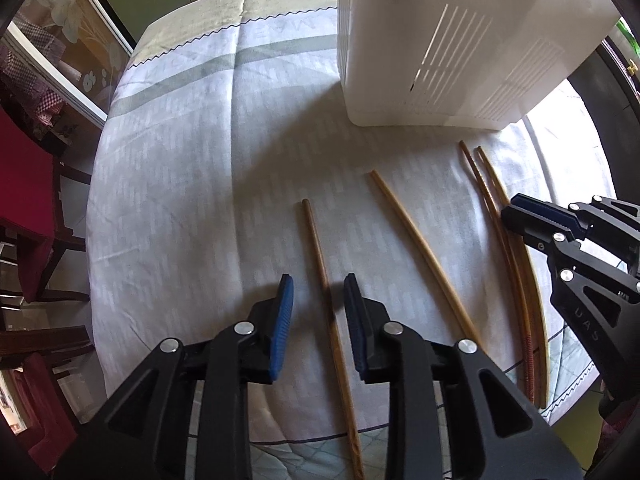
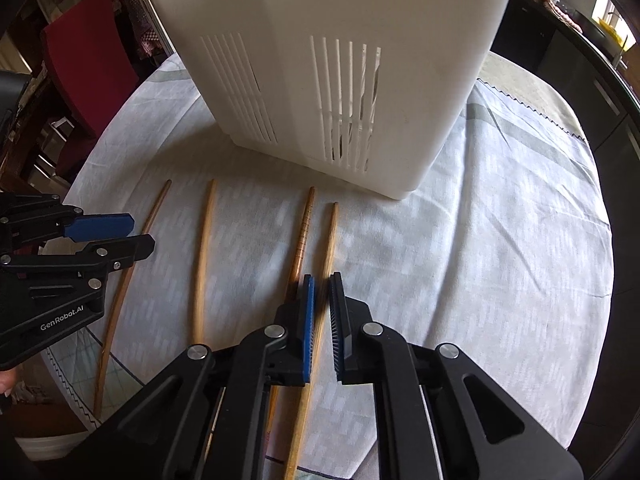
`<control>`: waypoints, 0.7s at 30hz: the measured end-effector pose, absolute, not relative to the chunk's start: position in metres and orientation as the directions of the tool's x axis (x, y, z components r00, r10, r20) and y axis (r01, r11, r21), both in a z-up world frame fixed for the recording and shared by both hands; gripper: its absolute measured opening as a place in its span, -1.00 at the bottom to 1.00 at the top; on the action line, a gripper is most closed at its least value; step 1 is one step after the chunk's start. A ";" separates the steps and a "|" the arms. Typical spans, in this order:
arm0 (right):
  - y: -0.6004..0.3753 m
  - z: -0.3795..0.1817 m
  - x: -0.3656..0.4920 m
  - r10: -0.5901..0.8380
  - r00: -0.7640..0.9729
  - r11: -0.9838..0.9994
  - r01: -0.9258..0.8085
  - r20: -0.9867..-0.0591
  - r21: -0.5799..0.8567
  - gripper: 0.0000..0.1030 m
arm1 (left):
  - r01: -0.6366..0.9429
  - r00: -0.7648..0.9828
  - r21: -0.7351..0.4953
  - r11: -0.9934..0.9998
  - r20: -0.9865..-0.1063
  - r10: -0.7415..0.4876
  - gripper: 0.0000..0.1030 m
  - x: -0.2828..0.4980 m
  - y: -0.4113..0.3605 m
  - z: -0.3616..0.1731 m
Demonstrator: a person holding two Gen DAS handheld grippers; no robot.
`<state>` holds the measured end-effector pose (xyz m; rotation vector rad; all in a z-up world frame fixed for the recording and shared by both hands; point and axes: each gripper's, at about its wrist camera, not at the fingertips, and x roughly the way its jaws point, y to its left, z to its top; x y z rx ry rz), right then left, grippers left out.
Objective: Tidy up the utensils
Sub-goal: 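Grasp a wooden chopstick with the left tool while the right tool grasps another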
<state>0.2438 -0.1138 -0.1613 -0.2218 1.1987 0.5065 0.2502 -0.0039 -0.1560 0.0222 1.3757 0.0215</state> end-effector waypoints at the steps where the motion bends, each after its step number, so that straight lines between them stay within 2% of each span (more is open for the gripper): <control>1: -0.114 -0.161 0.245 0.262 0.267 0.869 -0.483 -0.927 0.107 -0.85 | -0.006 0.192 0.023 1.000 -0.981 0.024 -0.52 0.253 -0.002 -0.157; 3: -0.114 -0.161 0.246 0.268 0.263 0.869 -0.481 -0.927 0.114 -0.86 | -0.008 0.190 0.013 1.000 -0.982 0.014 -0.57 0.257 -0.001 -0.157; 6: -0.113 -0.161 0.245 0.269 0.261 0.868 -0.483 -0.927 0.116 -0.85 | 0.009 0.182 0.007 1.000 -0.983 0.005 -0.85 0.262 -0.007 -0.157; 7: -0.111 -0.161 0.244 0.267 0.260 0.866 -0.487 -0.928 0.113 -0.85 | 0.016 0.181 0.014 1.000 -0.983 0.011 -0.88 0.262 -0.011 -0.157; 13: -0.127 -0.156 0.244 0.271 0.265 0.866 -0.486 -0.925 0.114 -0.86 | 0.007 0.178 0.016 1.000 -0.984 0.015 -0.90 0.262 -0.015 -0.155; 21: -0.159 -0.122 0.235 0.368 0.319 0.862 -0.468 -0.873 0.193 -0.86 | 0.008 0.241 0.014 1.000 -0.970 0.011 -0.90 0.247 -0.004 -0.136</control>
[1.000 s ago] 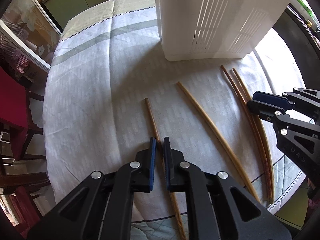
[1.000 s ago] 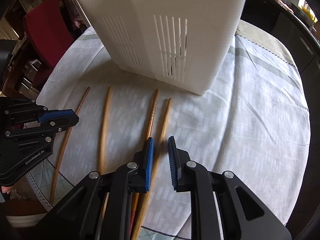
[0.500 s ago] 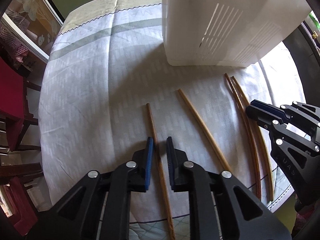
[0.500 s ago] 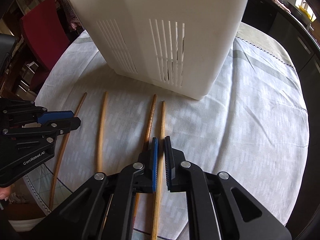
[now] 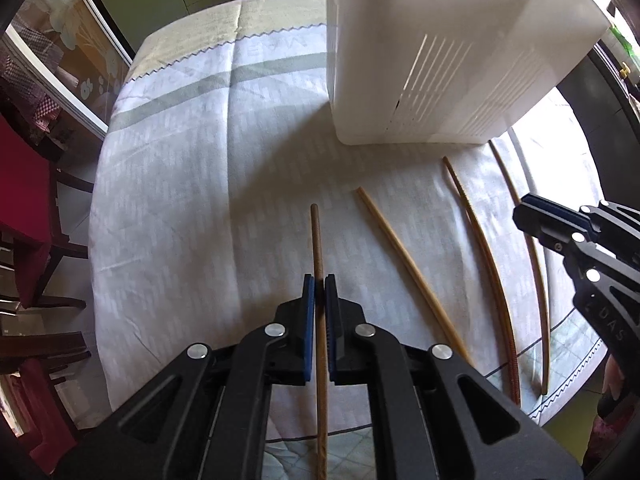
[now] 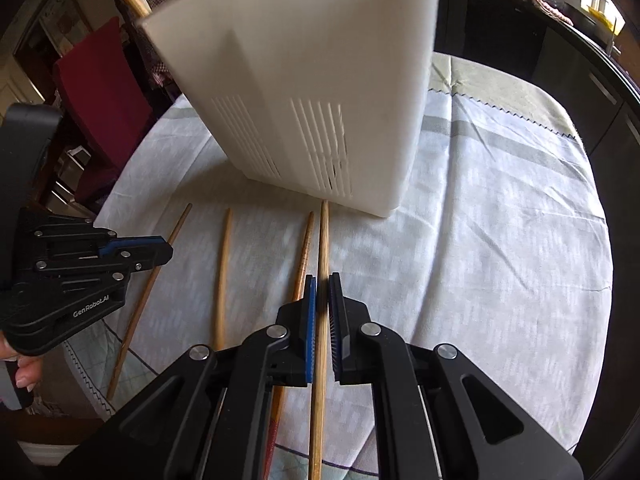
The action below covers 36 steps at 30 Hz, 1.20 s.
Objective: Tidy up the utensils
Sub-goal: 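Grasp a wooden chopstick with the left tool while the right tool grasps another, then lift both chopsticks upright and carry them over the white caddy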
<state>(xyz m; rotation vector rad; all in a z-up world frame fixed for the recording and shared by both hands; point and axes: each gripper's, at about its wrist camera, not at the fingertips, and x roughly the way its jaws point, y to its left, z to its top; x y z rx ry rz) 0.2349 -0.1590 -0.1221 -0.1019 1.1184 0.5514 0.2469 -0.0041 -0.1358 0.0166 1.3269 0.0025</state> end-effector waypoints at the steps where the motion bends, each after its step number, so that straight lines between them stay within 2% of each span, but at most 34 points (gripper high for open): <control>1: -0.165 -0.113 0.232 0.381 0.334 0.861 -0.467 -0.862 0.200 -0.86 | 0.009 0.260 0.014 1.000 -0.965 0.011 -0.90 0.245 -0.003 -0.129; 9: -0.207 -0.045 0.200 0.450 0.463 0.856 -0.466 -0.763 0.222 -0.86 | 0.018 0.394 -0.003 1.000 -0.919 -0.010 -0.91 0.213 0.002 -0.071; 15: -0.228 -0.017 0.179 0.469 0.521 0.857 -0.465 -0.713 0.223 -0.86 | 0.018 0.473 -0.021 1.000 -0.881 -0.027 -0.91 0.193 0.010 -0.036; 24: -0.253 -0.007 0.154 0.477 0.562 0.860 -0.459 -0.675 0.225 -0.86 | 0.029 0.568 -0.039 0.999 -0.822 -0.048 -0.91 0.158 0.015 0.000; 36: -0.258 0.000 0.133 0.477 0.583 0.860 -0.464 -0.658 0.212 -0.86 | 0.065 0.607 -0.007 0.998 -0.794 -0.045 -0.91 0.136 0.003 0.008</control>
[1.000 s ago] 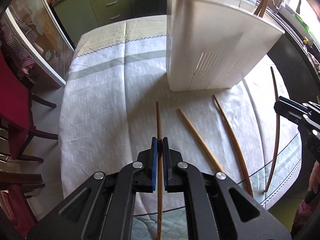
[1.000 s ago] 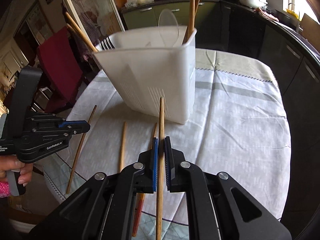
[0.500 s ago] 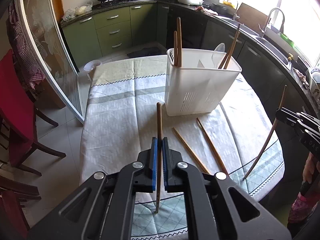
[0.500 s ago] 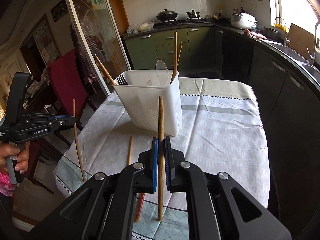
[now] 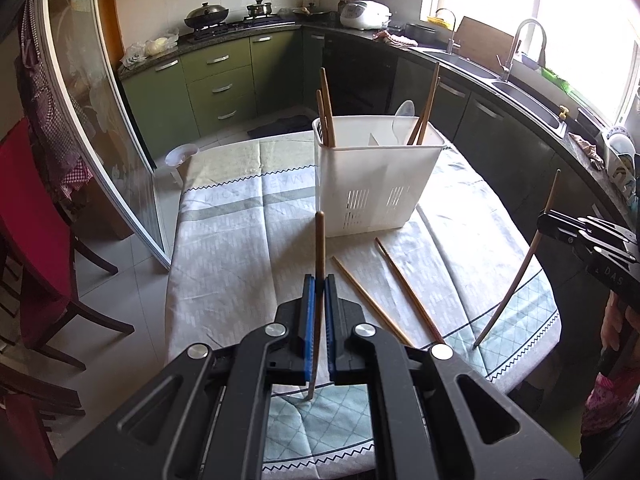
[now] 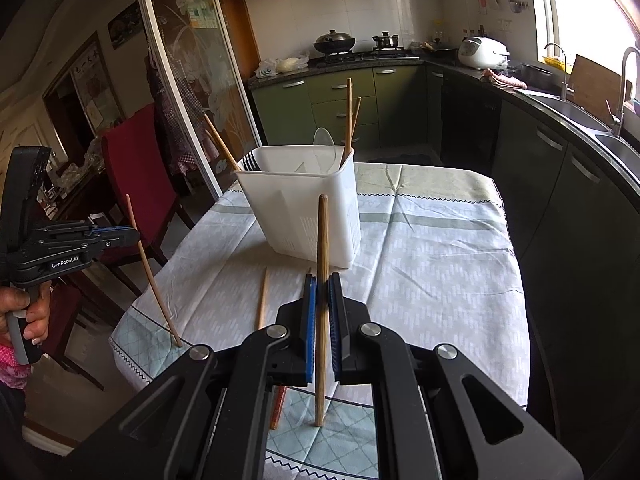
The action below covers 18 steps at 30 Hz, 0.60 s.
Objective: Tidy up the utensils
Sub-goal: 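Lift both chopsticks upright and carry them over the white caddy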
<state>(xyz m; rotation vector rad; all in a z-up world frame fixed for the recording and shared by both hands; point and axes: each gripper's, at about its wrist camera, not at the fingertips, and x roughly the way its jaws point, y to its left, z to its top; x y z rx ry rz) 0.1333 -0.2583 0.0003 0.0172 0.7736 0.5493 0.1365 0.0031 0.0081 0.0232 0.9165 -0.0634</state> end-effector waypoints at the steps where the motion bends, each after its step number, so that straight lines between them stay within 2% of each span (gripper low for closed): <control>1: -0.259 0.001 0.132 0.479 0.582 0.859 -0.465 -0.657 0.215 -0.86 | 0.065 0.609 -0.003 0.998 -0.792 -0.043 -0.91 0.136 0.003 0.008; 18: -0.263 0.026 0.122 0.489 0.616 0.856 -0.476 -0.617 0.203 -0.86 | 0.094 0.663 0.011 0.995 -0.746 -0.055 -0.91 0.123 -0.006 0.026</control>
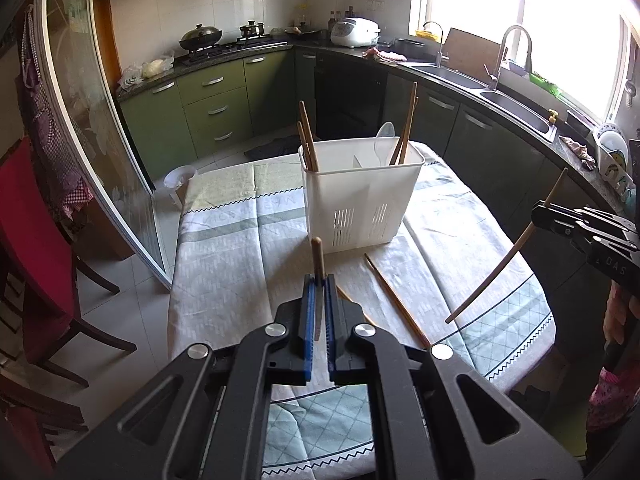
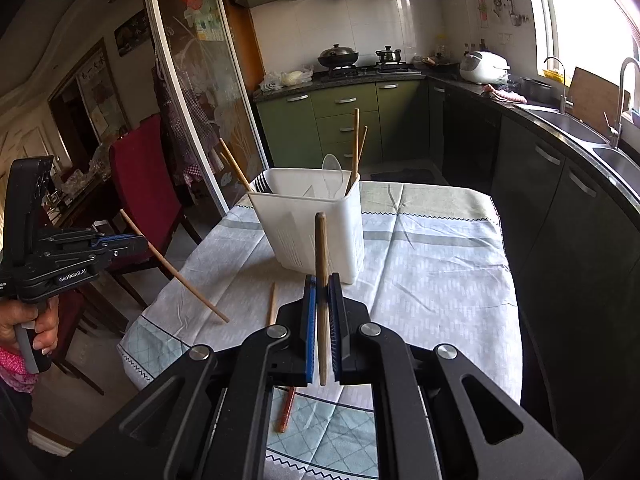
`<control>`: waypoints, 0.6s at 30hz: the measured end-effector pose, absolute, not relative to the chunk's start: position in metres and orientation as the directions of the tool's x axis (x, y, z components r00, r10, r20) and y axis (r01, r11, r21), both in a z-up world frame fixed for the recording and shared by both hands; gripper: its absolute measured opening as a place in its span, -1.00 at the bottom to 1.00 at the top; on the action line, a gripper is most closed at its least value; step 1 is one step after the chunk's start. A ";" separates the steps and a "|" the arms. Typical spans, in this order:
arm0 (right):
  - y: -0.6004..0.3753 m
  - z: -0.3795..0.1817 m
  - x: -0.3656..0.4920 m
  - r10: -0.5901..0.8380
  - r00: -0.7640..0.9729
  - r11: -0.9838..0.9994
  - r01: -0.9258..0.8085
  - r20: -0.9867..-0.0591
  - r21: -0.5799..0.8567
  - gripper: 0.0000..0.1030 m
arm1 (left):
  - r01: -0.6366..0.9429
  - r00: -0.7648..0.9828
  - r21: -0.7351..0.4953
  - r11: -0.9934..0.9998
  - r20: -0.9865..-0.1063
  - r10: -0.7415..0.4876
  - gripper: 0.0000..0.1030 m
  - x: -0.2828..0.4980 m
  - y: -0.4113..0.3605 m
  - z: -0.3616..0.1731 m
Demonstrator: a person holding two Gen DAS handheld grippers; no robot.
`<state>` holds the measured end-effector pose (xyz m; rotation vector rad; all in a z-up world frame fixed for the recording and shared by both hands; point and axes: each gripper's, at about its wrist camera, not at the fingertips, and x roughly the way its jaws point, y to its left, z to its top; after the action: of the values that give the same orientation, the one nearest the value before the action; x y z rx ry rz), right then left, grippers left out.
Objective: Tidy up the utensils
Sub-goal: 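Lift both chopsticks upright and carry them over the white caddy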
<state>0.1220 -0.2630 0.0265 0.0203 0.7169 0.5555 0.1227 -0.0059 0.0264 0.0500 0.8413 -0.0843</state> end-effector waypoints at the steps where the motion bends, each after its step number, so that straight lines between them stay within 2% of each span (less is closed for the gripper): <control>1: -0.263 0.029 0.122 0.490 0.619 0.855 -0.477 -0.614 0.201 -0.86 | 0.096 0.666 0.010 0.995 -0.744 -0.057 -0.91 0.123 -0.006 0.028; 9: -0.260 0.060 0.123 0.514 0.631 0.840 -0.508 -0.581 0.191 -0.86 | 0.121 0.680 -0.022 0.992 -0.727 -0.099 -0.91 0.129 -0.008 0.055; 18: -0.250 0.131 0.149 0.529 0.676 0.835 -0.522 -0.513 0.174 -0.86 | 0.163 0.730 -0.066 0.984 -0.663 -0.165 -0.91 0.158 -0.018 0.123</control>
<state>0.1494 -0.2497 0.1315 0.0131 0.5804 0.5908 0.1585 -0.0179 0.1227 -0.0029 0.7301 -0.1810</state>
